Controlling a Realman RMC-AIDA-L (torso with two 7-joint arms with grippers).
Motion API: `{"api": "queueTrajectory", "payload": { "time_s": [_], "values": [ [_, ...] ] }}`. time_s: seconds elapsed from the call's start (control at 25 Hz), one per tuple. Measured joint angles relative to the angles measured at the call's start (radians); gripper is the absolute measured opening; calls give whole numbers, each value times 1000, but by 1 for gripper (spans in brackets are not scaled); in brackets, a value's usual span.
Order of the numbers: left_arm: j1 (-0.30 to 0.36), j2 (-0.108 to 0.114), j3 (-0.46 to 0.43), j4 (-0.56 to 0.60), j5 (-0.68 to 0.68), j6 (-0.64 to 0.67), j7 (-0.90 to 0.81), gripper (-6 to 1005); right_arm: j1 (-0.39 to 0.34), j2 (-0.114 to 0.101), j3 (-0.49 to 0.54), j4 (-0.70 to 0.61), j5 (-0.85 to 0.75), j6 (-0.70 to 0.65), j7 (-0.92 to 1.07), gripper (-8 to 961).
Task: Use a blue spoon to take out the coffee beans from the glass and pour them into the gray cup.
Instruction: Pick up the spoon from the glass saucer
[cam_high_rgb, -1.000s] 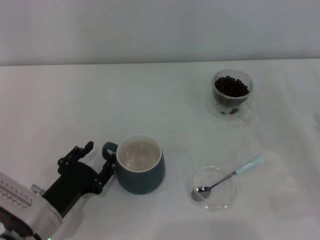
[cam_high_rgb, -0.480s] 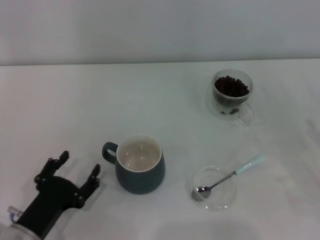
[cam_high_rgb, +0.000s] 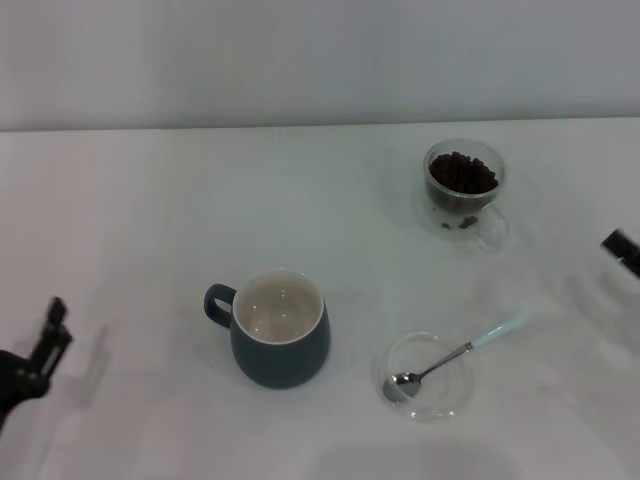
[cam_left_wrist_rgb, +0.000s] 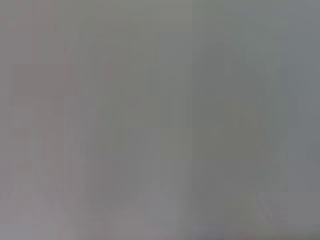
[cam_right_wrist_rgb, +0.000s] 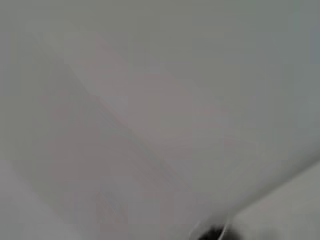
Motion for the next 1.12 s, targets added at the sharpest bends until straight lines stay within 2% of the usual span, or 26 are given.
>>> {"api": "queueTrajectory", "payload": {
  "time_s": [0.2, 0.28, 0.84, 1.12],
  "values": [
    [-7, 1, 0, -27, -53, 28, -50, 802, 1, 36, 0, 20, -76, 14, 33, 869],
    [-14, 1, 0, -32, -57, 31, -55, 802, 7, 43, -2, 41, -84, 30, 31, 869],
    [-27, 1, 9, -35, -52, 26, -55, 801, 46, 63, -11, 127, -93, 71, 34, 869],
    [-29, 1, 9, -35, -50, 23, -56, 801, 60, 65, -11, 129, -104, 98, 40, 868]
  ]
}}
